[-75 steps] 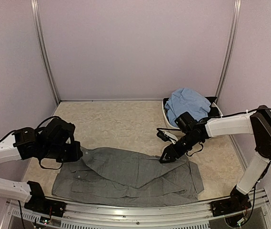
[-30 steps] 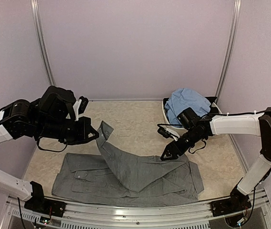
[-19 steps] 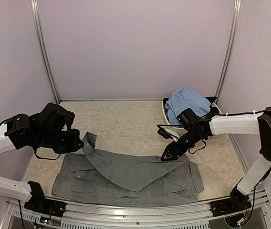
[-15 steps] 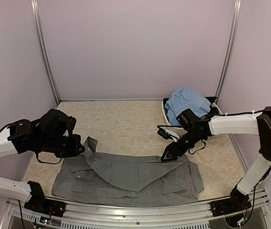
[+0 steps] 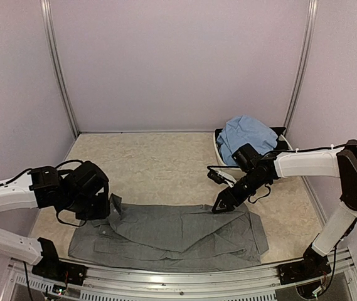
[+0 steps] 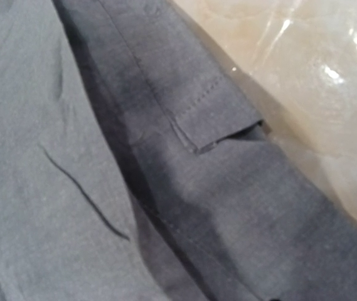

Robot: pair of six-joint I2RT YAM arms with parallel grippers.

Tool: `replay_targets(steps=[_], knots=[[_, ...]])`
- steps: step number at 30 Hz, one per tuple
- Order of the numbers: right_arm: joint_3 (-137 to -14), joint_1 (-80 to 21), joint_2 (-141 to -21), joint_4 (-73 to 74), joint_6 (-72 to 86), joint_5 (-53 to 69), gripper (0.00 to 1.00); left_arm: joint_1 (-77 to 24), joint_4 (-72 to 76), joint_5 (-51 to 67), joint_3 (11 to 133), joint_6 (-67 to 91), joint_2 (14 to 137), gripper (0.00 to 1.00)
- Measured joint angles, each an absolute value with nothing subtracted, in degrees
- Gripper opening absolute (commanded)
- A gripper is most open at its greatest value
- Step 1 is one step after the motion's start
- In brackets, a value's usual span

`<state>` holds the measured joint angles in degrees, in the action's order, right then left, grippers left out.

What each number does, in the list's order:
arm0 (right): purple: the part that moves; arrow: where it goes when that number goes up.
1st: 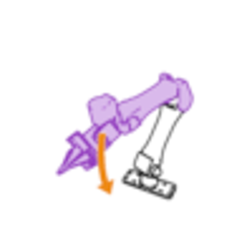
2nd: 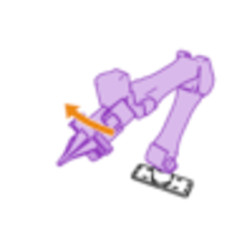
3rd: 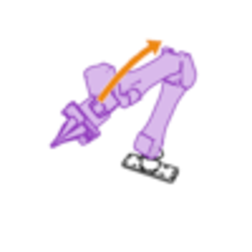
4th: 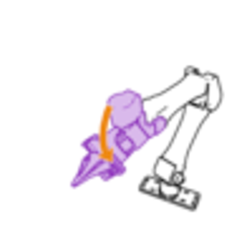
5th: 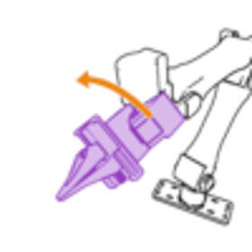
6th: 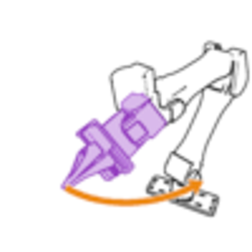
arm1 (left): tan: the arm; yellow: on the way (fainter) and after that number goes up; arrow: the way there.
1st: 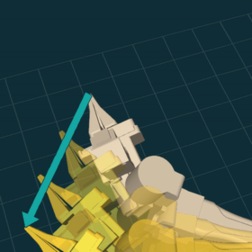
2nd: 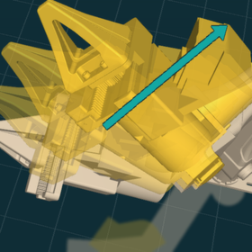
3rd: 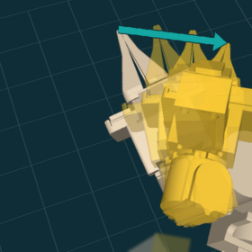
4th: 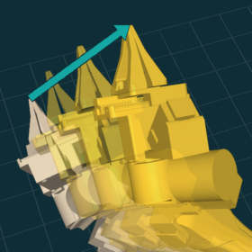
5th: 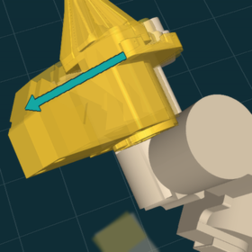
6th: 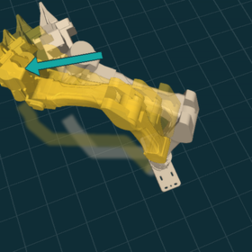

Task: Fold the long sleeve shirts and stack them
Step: Fold the sleeve of the rectangle-folded shirt.

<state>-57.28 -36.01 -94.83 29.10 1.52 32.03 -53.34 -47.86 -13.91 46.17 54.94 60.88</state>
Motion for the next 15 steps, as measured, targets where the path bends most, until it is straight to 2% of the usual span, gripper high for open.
replay_targets(steps=[10,15], knots=[[-57.3,-36.0,-94.8,29.6,1.8,31.0,0.57,-53.6,-58.1,-20.8,46.3,59.5,62.1,0.45],[-57.3,-36.2,-93.7,31.6,3.7,28.2,0.56,-56.2,-58.0,-22.1,49.3,57.6,65.3,0.74]])
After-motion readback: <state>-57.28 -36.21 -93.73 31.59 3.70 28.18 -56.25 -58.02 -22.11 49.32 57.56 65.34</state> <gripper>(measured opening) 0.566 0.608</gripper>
